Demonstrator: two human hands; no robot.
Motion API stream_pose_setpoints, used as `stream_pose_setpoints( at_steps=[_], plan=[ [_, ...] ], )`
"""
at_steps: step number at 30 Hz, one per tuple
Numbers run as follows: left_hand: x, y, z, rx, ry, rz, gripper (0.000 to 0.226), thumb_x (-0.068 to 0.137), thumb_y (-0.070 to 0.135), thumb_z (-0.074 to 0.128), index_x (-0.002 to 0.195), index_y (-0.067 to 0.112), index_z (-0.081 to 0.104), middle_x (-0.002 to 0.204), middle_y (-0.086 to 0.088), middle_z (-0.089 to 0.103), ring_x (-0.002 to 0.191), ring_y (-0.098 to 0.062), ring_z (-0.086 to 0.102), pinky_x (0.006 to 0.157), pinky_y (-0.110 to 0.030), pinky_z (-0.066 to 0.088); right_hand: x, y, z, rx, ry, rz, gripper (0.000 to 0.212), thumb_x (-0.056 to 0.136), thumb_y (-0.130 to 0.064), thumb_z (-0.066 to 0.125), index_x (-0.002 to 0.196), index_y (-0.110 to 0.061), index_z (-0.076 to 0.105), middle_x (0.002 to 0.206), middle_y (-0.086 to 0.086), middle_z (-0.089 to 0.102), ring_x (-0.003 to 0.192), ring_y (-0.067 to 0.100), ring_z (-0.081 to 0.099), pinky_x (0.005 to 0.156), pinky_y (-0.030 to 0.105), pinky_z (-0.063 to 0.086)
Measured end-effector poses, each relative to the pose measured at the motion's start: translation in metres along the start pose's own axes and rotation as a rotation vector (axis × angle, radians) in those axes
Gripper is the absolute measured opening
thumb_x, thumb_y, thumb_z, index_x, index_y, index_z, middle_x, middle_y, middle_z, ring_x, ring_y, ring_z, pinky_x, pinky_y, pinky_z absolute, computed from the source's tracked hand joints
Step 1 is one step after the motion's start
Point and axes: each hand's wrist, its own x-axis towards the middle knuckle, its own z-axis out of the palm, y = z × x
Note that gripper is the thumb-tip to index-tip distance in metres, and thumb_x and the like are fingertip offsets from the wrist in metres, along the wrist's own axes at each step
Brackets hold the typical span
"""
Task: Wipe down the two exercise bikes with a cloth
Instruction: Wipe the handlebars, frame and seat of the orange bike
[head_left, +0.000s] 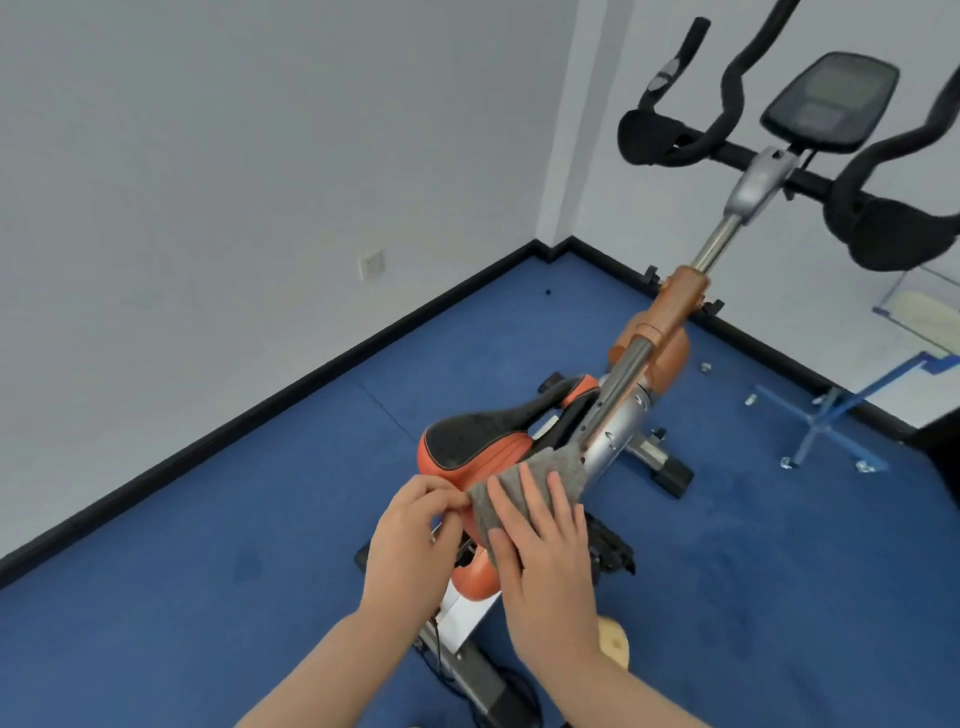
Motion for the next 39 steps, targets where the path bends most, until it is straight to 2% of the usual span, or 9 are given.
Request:
stream_pose_setpoints(
  at_steps=[5, 8, 12, 16, 19, 21, 28, 33, 39],
  plan=[
    [0.0, -0.005, -0.007, 0.025, -0.099, 0.042, 0.026, 0.091, 0.007, 0.062, 0.098, 0.028, 0.075, 0.102, 0.027, 0.057, 0.094, 0.002, 0.056, 0.074, -0.012, 0.046, 0.041, 0.018, -0.012, -0.097, -0.126, 0.097, 0.044, 0.105, -0.036, 0.021, 0.15, -0.039, 0.024, 0.154, -0.021, 0.007, 0.149, 0.012, 0.0, 0.122, 0.036, 0.001],
    [0.002, -0.007, -0.007, 0.026, -0.116, 0.052, 0.029, 0.093, 0.007, 0.06, 0.099, 0.031, 0.074, 0.108, 0.031, 0.052, 0.097, 0.002, 0.055, 0.076, -0.016, 0.047, 0.015, 0.0, 0.0, -0.059, -0.086, 0.1, 0.048, 0.106, -0.034, 0.016, 0.151, -0.025, 0.03, 0.159, -0.006, 0.015, 0.149, 0.022, 0.008, 0.121, 0.043, 0.015],
    [0.001, -0.008, -0.007, 0.027, -0.143, 0.018, 0.032, 0.094, 0.008, 0.056, 0.104, 0.033, 0.074, 0.104, 0.029, 0.052, 0.093, 0.0, 0.055, 0.076, -0.025, 0.05, 0.03, 0.026, -0.005, -0.123, -0.224, 0.074, 0.054, 0.103, -0.036, 0.001, 0.155, -0.022, 0.001, 0.163, 0.002, -0.009, 0.148, 0.026, -0.017, 0.121, 0.045, 0.003],
    [0.005, -0.007, -0.01, 0.036, -0.171, -0.019, 0.032, 0.096, 0.012, 0.056, 0.102, 0.038, 0.073, 0.098, 0.024, 0.056, 0.093, 0.003, 0.053, 0.076, -0.027, 0.05, 0.034, 0.002, -0.002, 0.085, -0.075, 0.351, 0.054, 0.1, -0.046, 0.011, 0.153, -0.037, 0.014, 0.162, -0.009, -0.009, 0.149, 0.014, 0.001, 0.117, 0.036, 0.027],
    [0.001, -0.008, -0.009, 0.015, -0.18, -0.019, 0.034, 0.096, 0.01, 0.055, 0.107, 0.037, 0.072, 0.098, 0.023, 0.056, 0.09, 0.002, 0.053, 0.075, -0.021, 0.048, 0.005, -0.011, 0.011, -0.007, -0.119, 0.247, 0.063, 0.092, -0.055, -0.005, 0.153, -0.042, 0.003, 0.16, -0.003, -0.019, 0.148, 0.021, -0.016, 0.121, 0.034, 0.006],
    [-0.004, -0.009, -0.009, 0.028, -0.191, 0.0, 0.04, 0.095, 0.007, 0.053, 0.114, 0.037, 0.07, 0.099, 0.024, 0.054, 0.09, 0.002, 0.052, 0.074, -0.02, 0.047, 0.027, 0.001, 0.007, -0.039, -0.162, 0.262, 0.055, 0.102, -0.045, 0.007, 0.155, -0.033, 0.004, 0.161, 0.002, -0.017, 0.147, 0.026, -0.019, 0.122, 0.04, 0.001],
    [0.0, 0.001, -0.003, -0.002, -0.118, 0.044, 0.029, 0.094, 0.009, 0.055, 0.109, 0.028, 0.071, 0.102, 0.023, 0.057, 0.097, 0.005, 0.054, 0.078, -0.017, 0.047, 0.016, -0.02, 0.02, -0.01, -0.059, 0.359, 0.071, 0.091, -0.052, 0.011, 0.155, -0.02, 0.016, 0.162, 0.011, 0.003, 0.148, 0.031, 0.003, 0.118, 0.051, 0.015],
    [0.005, 0.01, 0.007, 0.021, -0.062, 0.082, 0.027, 0.095, 0.01, 0.055, 0.108, 0.027, 0.071, 0.103, 0.021, 0.06, 0.101, -0.001, 0.055, 0.081, -0.02, 0.047, 0.071, 0.002, 0.002, 0.267, -0.098, 0.643, 0.058, 0.102, -0.044, 0.02, 0.155, -0.029, 0.0, 0.161, 0.007, 0.012, 0.14, 0.033, 0.029, 0.11, 0.049, 0.032],
    [0.005, 0.007, 0.015, 0.025, -0.021, 0.124, 0.019, 0.095, 0.012, 0.06, 0.104, 0.023, 0.072, 0.102, 0.017, 0.06, 0.102, -0.004, 0.052, 0.077, -0.015, 0.043, 0.045, -0.007, 0.011, 0.174, -0.115, 0.566, 0.058, 0.102, -0.046, 0.022, 0.153, -0.035, -0.005, 0.161, 0.004, 0.003, 0.141, 0.033, 0.022, 0.108, 0.05, 0.033]
  ],
)
